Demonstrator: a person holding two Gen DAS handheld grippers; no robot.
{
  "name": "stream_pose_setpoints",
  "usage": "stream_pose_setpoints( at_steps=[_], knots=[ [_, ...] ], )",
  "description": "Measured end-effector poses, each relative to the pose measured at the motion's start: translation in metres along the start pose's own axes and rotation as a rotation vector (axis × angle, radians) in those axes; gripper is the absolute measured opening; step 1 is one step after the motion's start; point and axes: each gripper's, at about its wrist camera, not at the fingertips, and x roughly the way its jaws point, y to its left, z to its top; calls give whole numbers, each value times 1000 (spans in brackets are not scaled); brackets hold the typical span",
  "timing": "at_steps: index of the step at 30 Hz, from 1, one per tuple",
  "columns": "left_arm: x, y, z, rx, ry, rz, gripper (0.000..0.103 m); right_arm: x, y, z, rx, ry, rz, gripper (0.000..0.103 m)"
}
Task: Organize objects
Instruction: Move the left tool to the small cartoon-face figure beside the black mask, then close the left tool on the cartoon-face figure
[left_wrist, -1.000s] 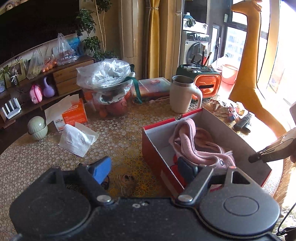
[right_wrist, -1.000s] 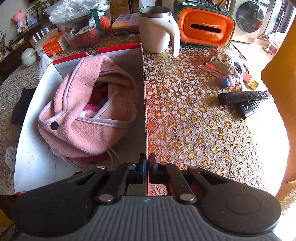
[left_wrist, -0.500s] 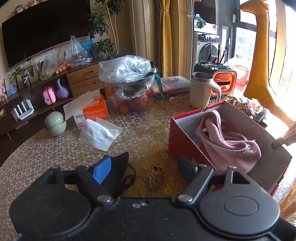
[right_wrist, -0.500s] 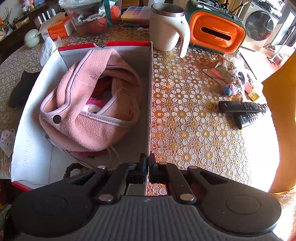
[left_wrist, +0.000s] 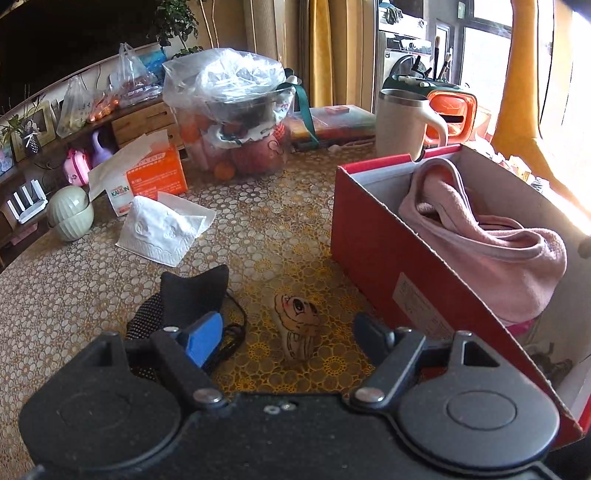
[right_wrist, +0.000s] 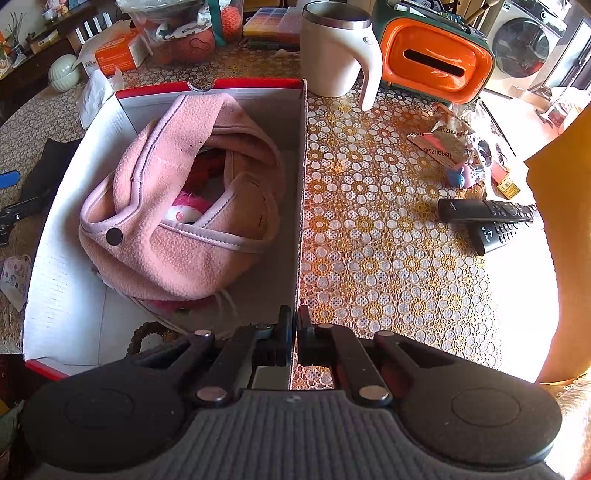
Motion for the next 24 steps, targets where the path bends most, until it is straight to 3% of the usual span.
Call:
stream_pose_setpoints(
  at_steps=[10,20,24],
  knots=[
    [41,-11,2,-1,45,20,66,0,2,-1,-10,-3,-7,2],
    [59,-14,2,8,90,41,38,0,1,0,-13,-3,-10,1],
    [57,-14,2,4,87,49,36,0,1,0,-11,-5,-7,1]
  ],
)
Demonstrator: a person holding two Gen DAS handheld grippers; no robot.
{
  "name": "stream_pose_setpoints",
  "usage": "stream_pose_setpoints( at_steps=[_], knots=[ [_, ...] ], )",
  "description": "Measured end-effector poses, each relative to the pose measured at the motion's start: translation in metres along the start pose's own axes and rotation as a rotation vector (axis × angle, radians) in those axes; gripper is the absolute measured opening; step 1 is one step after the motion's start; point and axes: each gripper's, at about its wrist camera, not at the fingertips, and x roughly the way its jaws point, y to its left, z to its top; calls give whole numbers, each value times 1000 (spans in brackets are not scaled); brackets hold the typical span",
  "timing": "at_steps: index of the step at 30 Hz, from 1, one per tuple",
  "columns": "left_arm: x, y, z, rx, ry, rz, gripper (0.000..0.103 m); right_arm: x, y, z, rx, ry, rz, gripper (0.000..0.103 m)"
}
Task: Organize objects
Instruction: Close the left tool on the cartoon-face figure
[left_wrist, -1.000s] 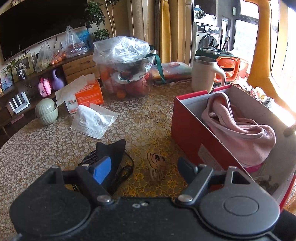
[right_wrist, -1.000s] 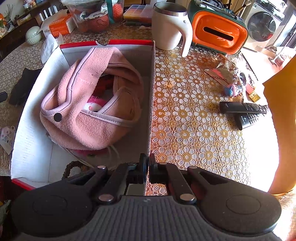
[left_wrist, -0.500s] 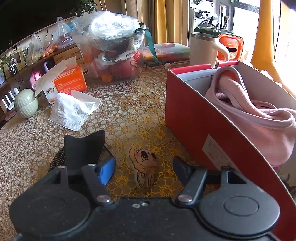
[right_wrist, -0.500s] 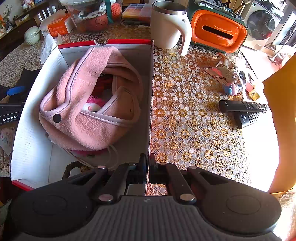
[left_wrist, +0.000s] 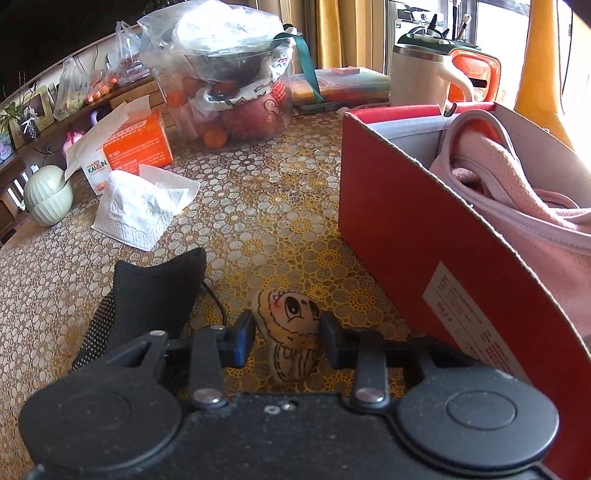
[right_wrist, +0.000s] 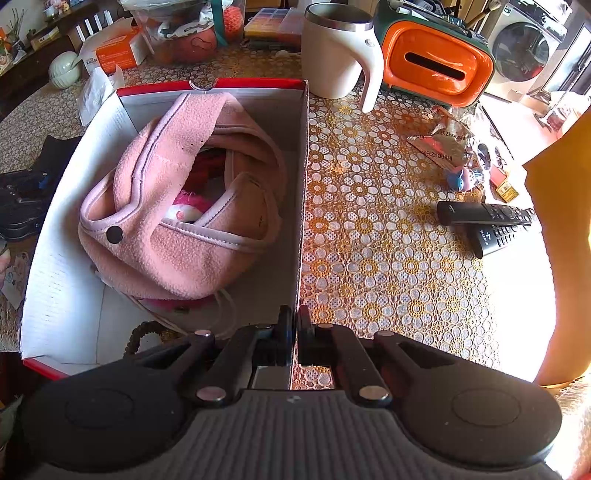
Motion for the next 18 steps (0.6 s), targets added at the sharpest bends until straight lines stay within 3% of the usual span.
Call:
stream_pose_setpoints(
  at_steps=[11,18],
  knots=[
    [-35,1,5,4,-16,-15,34,-1,-1,-3,8,-14,9,1],
    [-84,-8,16,52,-93,-46,34,-1,-2,-4,12,-26,13,2]
  ],
)
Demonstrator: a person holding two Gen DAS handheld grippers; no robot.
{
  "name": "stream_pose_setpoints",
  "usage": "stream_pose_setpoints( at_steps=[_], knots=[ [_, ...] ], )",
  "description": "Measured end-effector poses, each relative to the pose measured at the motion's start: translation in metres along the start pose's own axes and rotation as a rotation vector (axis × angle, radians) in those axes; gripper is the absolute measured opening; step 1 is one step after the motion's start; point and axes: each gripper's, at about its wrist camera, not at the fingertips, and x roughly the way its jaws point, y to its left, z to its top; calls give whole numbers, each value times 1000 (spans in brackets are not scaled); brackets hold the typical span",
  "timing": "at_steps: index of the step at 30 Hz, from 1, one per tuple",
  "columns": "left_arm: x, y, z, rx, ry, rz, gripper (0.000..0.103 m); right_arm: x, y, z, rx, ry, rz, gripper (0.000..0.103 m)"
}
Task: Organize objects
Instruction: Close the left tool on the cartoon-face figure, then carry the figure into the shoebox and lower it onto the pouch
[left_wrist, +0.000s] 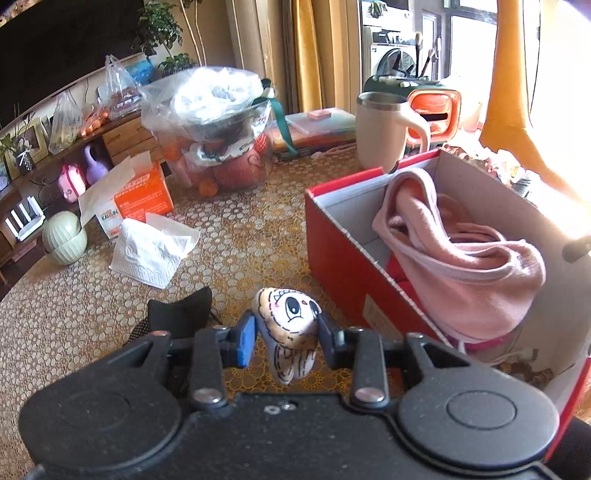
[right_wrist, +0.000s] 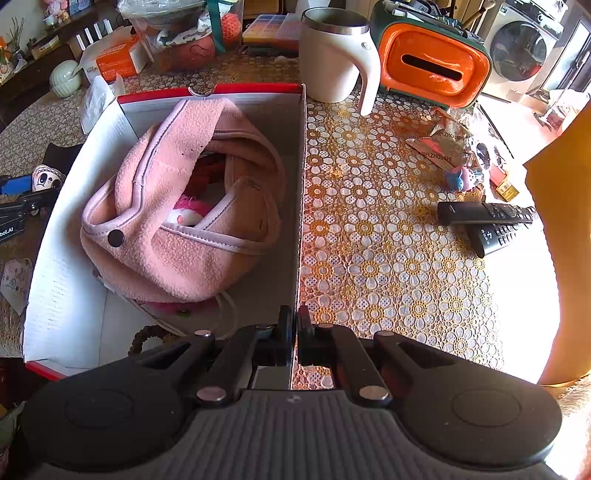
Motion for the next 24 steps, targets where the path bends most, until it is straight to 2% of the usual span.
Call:
stream_pose_setpoints(
  at_steps=[5,12,24],
  knots=[
    [-29,-12,17,17,-57,-37,34,0,0,-1,-2,-10,-1,2],
    [-54,-41,34,69,-96,-81,35,0,2,-4,-13,-24,-5,2],
    [-58,-93,64,162,-107,-170,35,-2,1,-5,-16,-39,2,1]
  ],
)
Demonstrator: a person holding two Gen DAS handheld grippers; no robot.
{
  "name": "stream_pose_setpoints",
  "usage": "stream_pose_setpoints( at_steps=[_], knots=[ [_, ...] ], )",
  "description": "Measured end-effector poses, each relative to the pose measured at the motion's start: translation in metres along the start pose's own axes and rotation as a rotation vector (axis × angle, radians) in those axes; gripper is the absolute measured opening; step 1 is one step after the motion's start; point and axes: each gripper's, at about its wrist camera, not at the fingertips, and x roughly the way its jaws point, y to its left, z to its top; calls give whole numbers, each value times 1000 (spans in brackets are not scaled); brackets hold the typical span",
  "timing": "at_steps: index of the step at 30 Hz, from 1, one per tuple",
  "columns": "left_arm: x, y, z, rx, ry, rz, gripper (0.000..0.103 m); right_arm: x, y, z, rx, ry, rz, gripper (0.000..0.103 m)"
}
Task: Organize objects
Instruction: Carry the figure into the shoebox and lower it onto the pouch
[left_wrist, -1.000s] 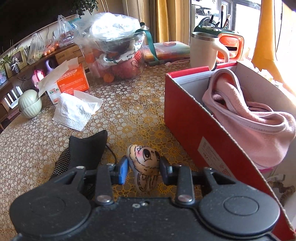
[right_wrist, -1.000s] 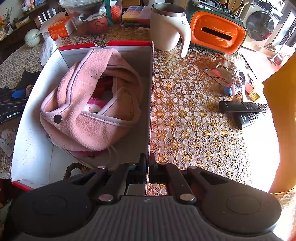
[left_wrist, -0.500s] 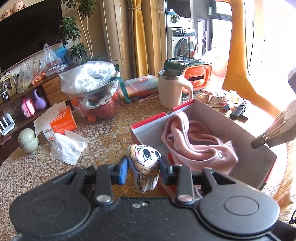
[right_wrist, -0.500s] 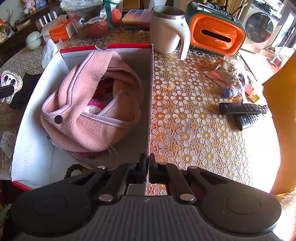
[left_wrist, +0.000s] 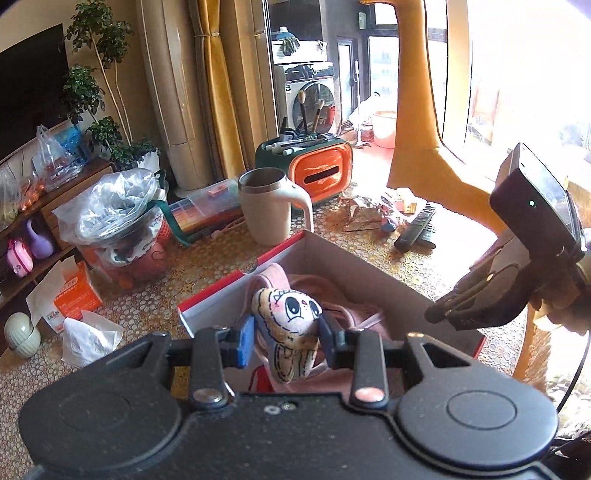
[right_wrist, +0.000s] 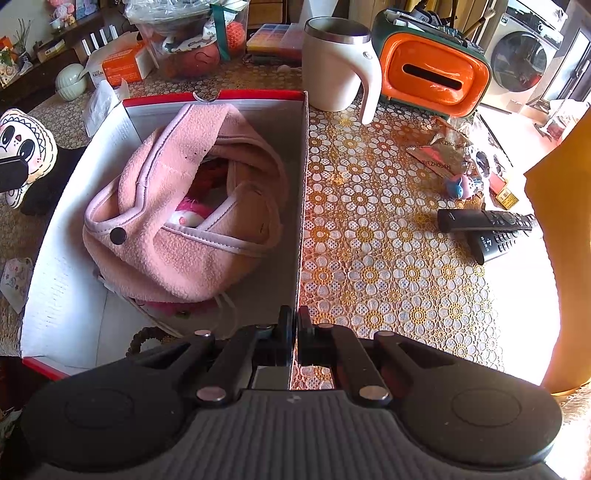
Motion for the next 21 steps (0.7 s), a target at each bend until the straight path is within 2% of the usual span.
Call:
stream_pose_setpoints(
  at_steps=[6,11,21],
  knots=[
    [17,-21,18,42,3,-23,35,0,0,-1,-3,-4,7,1],
    [38,-28,25,29,24,-29,35,0,-1,-1,-2,-6,15,1],
    [95,-29,26,-2,111,-10,35,1,-3,-1,5,-7,29,2]
  ],
)
